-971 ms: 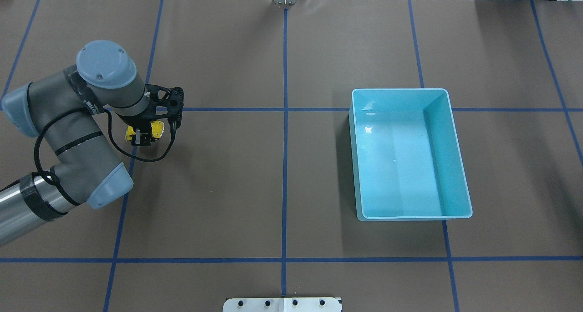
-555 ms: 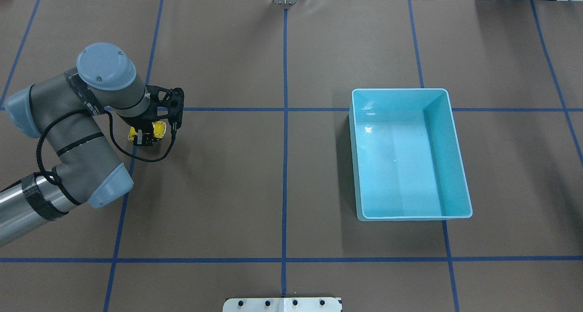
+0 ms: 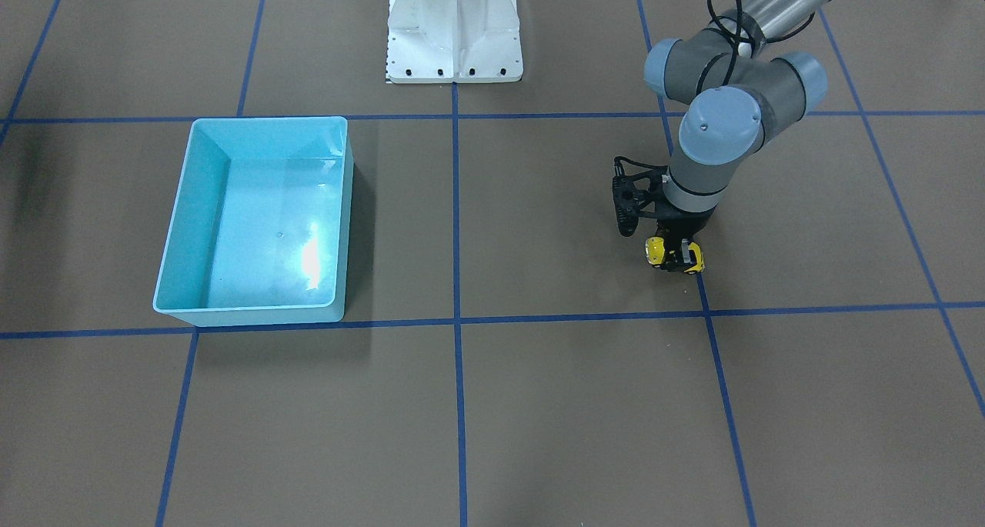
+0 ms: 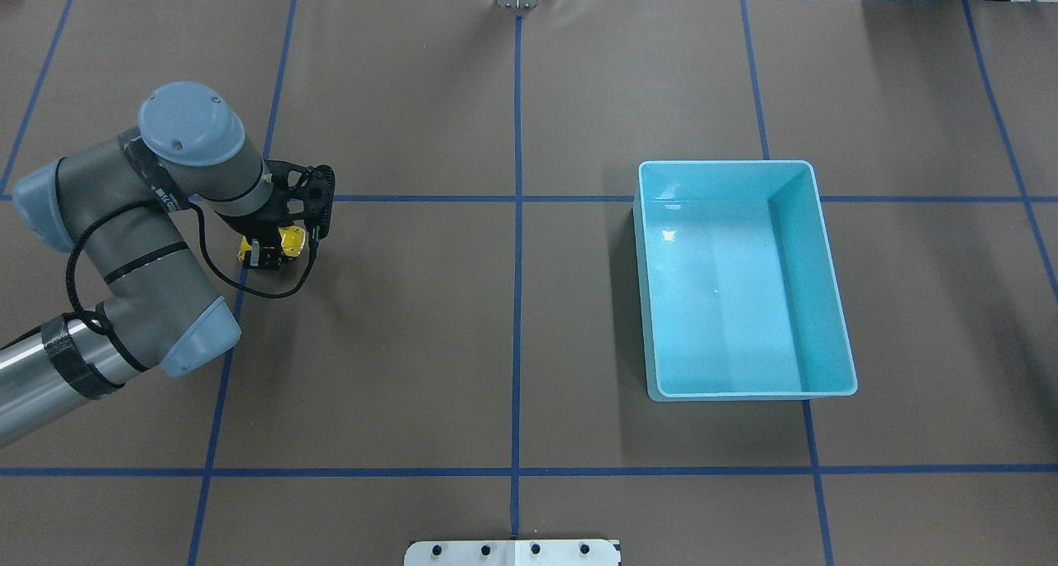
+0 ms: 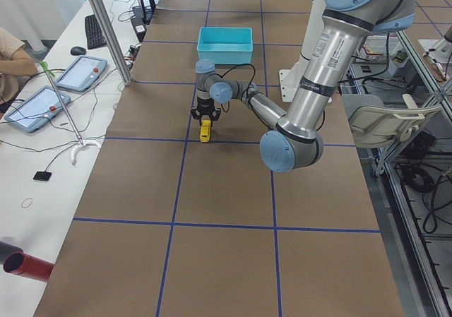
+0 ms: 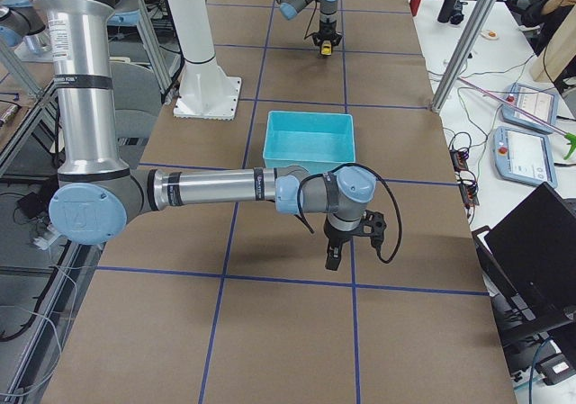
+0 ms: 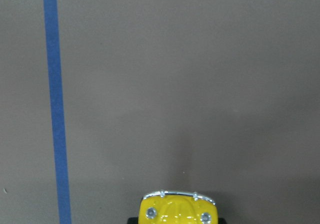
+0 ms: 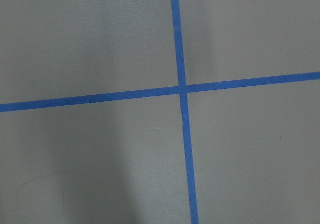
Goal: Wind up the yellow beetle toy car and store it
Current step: 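Pull the car backward along the table with the left gripper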
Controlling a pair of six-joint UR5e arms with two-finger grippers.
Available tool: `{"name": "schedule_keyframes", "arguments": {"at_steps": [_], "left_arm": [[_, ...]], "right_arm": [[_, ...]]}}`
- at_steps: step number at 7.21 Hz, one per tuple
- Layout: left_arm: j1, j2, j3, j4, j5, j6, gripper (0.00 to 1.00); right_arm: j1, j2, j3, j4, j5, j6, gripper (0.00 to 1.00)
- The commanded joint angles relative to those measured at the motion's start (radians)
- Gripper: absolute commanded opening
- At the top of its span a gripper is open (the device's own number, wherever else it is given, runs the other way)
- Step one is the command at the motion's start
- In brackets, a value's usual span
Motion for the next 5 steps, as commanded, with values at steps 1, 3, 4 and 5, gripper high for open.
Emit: {"name": "schedule_keyframes", "arguments": {"at_steps": [1, 3, 4, 5], "left_arm": [[0.000, 0.002, 0.007, -0.014, 0.000, 0.002, 0.02], [0.000, 0.014, 0.017, -0.041, -0.003, 0.002, 0.02], [0.000, 0.022, 0.017, -0.044, -0.003, 0.002, 0.02], [0.000, 0.033, 0.015, -0.064, -0.005, 0.002, 0.02]], "right_arm": [[0.000, 0.000, 0.000, 0.000, 0.000, 0.000, 1.00], [0.000, 0.000, 0.000, 0.000, 0.000, 0.000, 1.00], [0.000, 0.000, 0.000, 0.000, 0.000, 0.000, 1.00], [0.000, 0.000, 0.000, 0.000, 0.000, 0.000, 1.00]]}}
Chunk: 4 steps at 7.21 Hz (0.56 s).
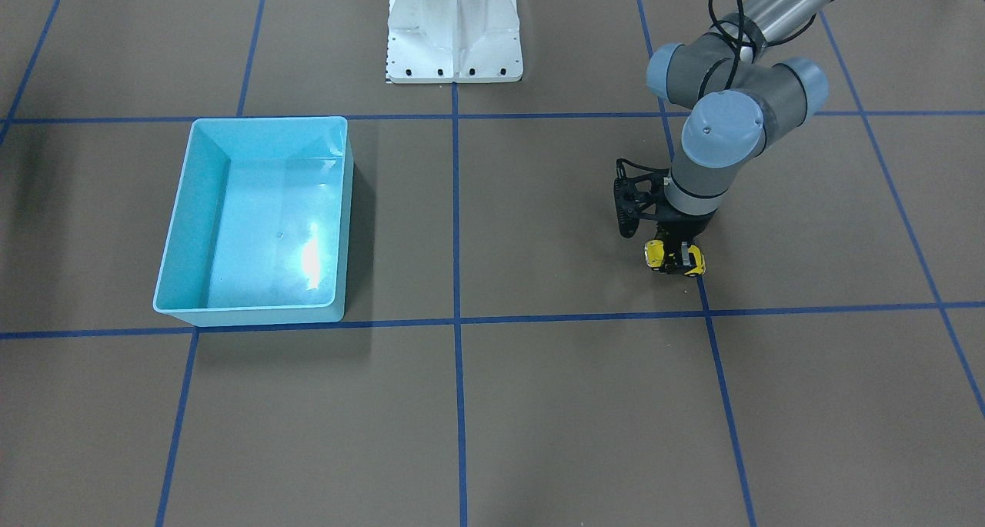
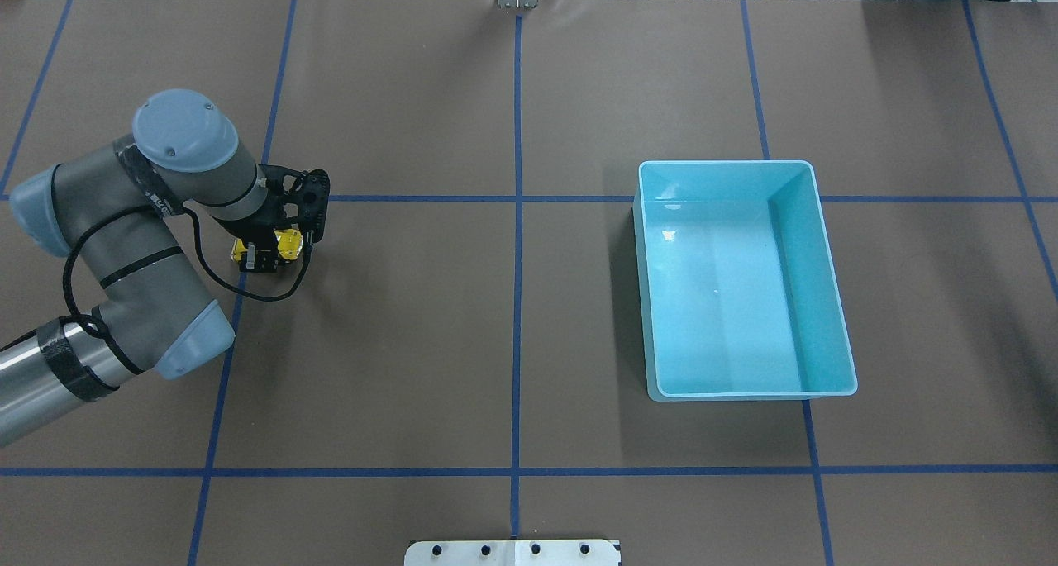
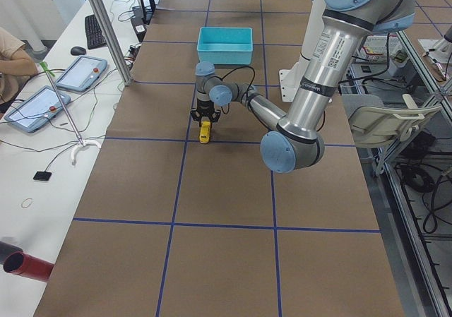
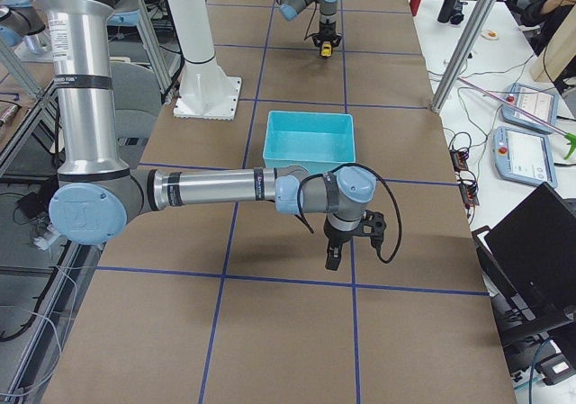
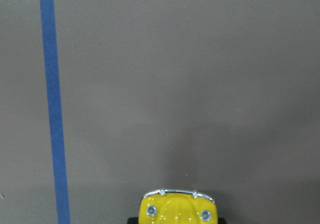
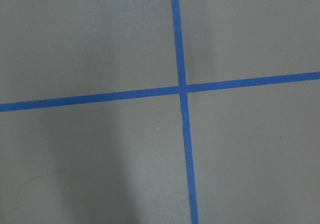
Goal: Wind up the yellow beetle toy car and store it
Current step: 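Pull the car backward along the table with the left gripper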
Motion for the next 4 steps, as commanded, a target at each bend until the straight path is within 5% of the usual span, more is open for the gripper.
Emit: {"name": "schedule_keyframes", "arguments": {"at_steps": [1, 4], "left_arm": [[-0.001, 0.024, -0.001, -0.033, -0.001, 0.000, 0.02], [-0.012, 0.073, -0.007, -0.081, -0.011, 0.006, 0.02]], "right_arm": [[0.000, 0.000, 0.000, 0.000, 0.000, 0.000, 1.00], [0.000, 0.000, 0.000, 0.000, 0.000, 0.000, 1.00]]}}
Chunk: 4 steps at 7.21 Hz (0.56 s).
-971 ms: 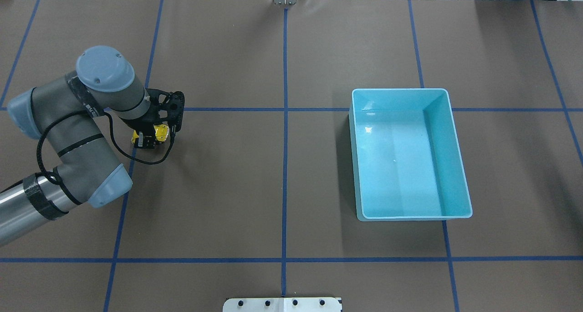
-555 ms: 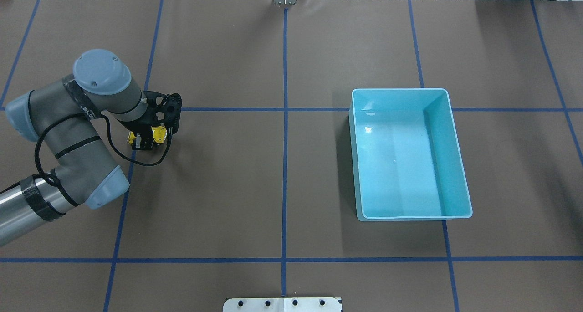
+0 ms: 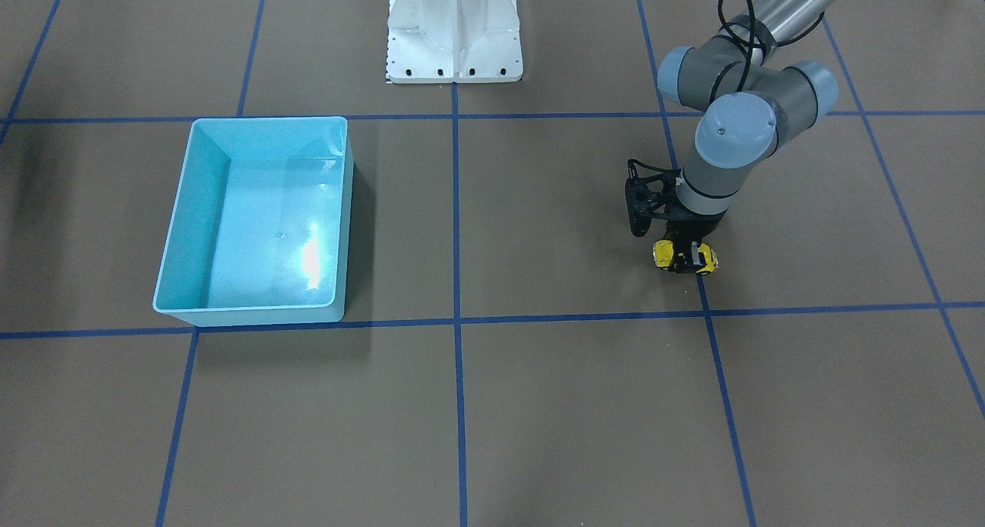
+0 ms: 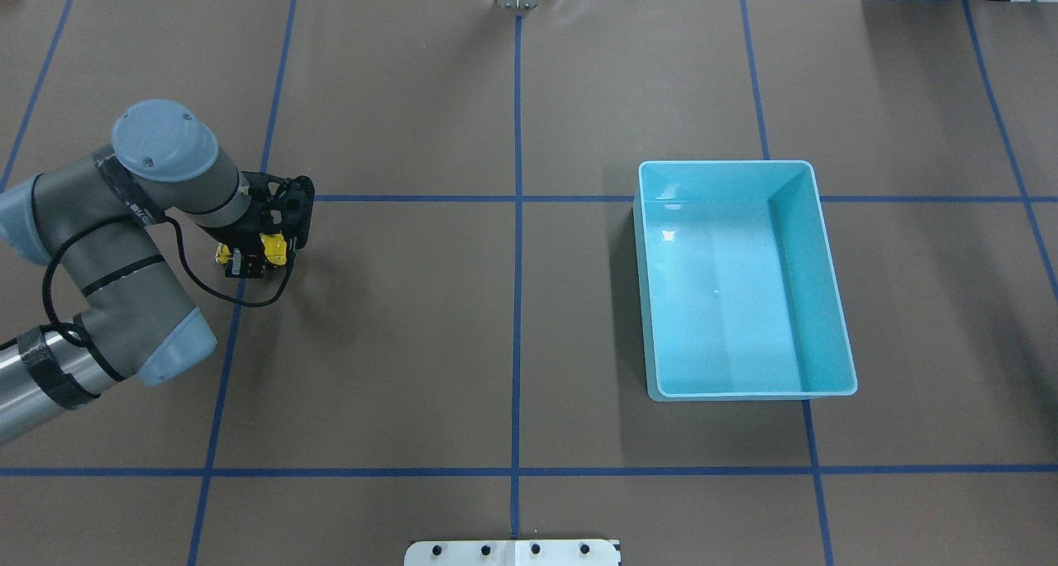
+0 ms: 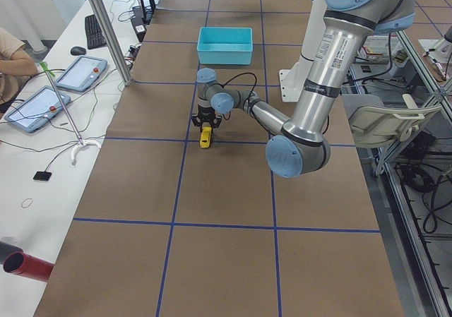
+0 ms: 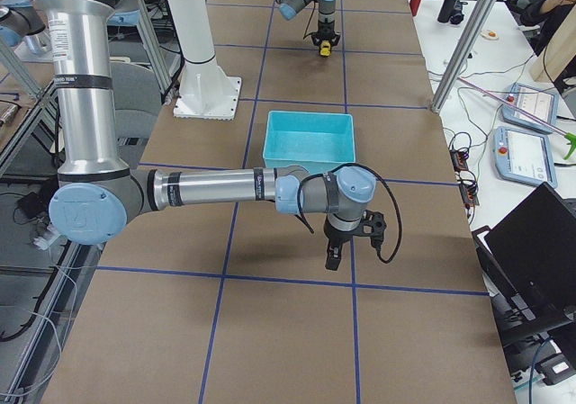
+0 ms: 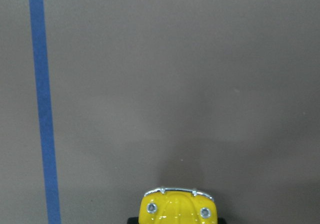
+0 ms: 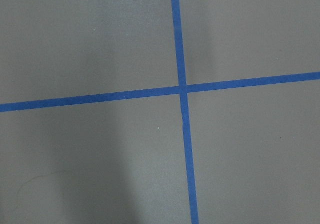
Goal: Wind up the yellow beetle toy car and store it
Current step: 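Pull the car backward along the table with the left gripper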
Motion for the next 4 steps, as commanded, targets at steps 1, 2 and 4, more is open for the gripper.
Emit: {"name": "schedule_keyframes", "arguments": {"at_steps": [1, 2, 4], "left_arm": [[-0.017, 0.028, -0.002, -0.033, -0.023, 0.002, 0.02], [-0.023, 0.048, -0.007, -0.044, -0.027, 0.002, 0.02], [-0.024, 0.073, -0.007, -0.077, -0.029, 0.018, 0.02]], "right_arm": [[0.000, 0.000, 0.000, 0.000, 0.000, 0.000, 1.00], [0.000, 0.000, 0.000, 0.000, 0.000, 0.000, 1.00], [0.000, 0.000, 0.000, 0.000, 0.000, 0.000, 1.00]]}}
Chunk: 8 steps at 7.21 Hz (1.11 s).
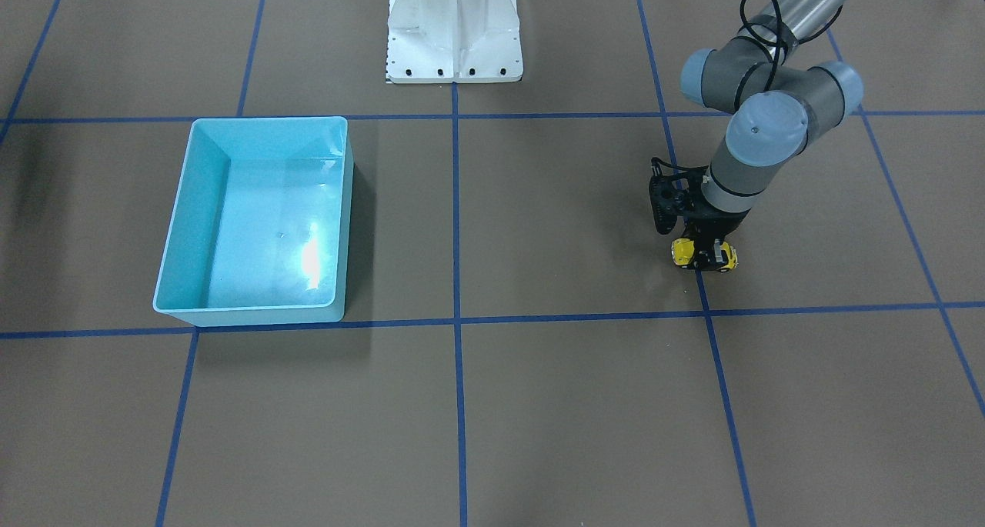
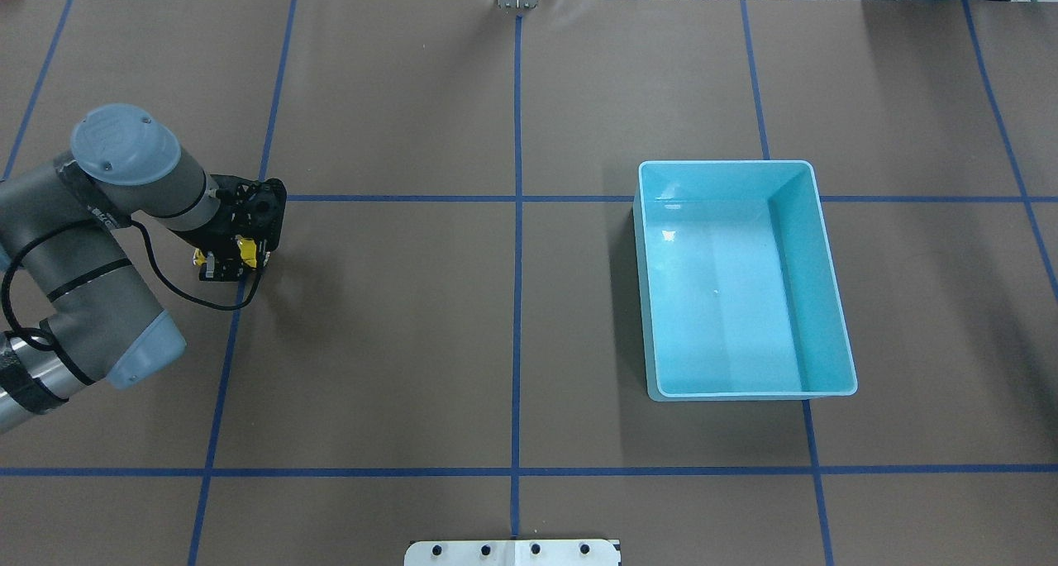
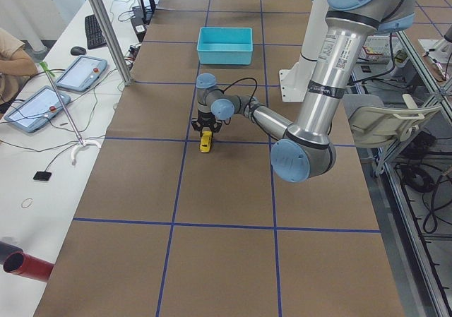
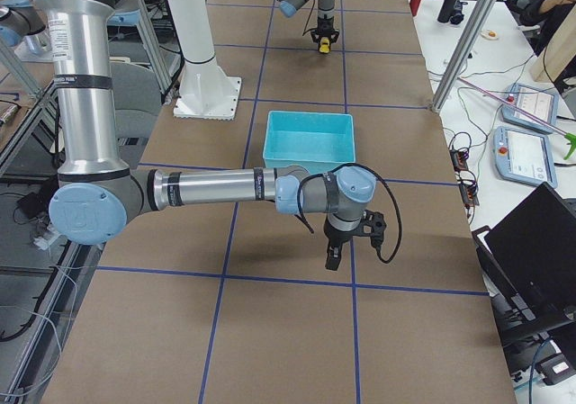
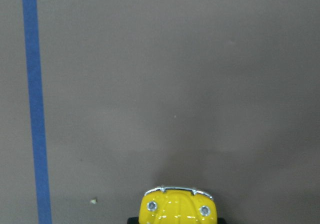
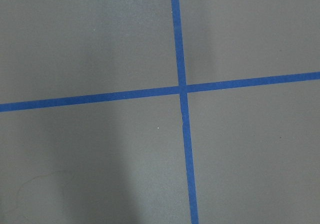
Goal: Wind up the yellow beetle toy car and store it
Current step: 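Pull the car backward along the table with the left gripper, then keep pulling the car back with the left gripper to wind it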
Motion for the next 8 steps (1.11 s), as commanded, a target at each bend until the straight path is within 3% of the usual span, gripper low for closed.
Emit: {"name": "schedule_keyframes", "arguments": {"at_steps": [1, 8], "left_arm": [[-0.006, 0.030, -0.001, -0.033, -0.003, 0.006, 0.02], [-0.032, 0.082, 0.005, -0.099, -0.046, 0.019, 0.02]], "right_arm": [[0.000, 0.000, 0.002, 0.000, 0.000, 0.000, 1.00], [-0.002, 0.000, 0.002, -0.002, 0.000, 0.000, 1.00]]}}
